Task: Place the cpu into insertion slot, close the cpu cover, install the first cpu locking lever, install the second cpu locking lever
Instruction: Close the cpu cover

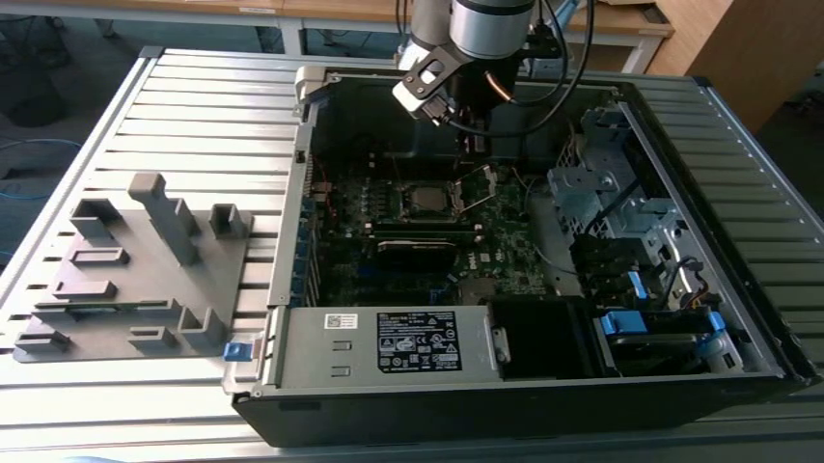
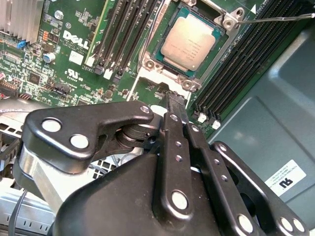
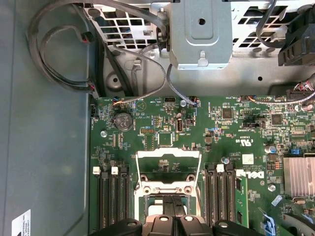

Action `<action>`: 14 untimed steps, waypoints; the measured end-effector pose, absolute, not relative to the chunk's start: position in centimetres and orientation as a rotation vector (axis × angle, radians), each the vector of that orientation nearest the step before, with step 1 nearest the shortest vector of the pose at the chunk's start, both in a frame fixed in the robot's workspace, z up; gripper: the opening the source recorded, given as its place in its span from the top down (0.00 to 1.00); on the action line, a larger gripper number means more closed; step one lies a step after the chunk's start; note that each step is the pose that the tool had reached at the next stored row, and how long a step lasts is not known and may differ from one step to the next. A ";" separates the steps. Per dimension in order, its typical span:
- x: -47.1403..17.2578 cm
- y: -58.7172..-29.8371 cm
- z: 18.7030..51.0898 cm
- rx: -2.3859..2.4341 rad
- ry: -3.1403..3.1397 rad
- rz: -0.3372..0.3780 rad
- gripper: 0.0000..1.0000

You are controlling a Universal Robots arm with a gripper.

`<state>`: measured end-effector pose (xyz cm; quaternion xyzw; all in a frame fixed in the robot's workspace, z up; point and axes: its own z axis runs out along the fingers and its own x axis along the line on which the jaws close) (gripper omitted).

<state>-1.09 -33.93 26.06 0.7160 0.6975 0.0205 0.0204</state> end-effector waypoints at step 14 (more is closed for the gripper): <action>-0.3 -33.9 26.0 2.221 2.163 0.064 0.89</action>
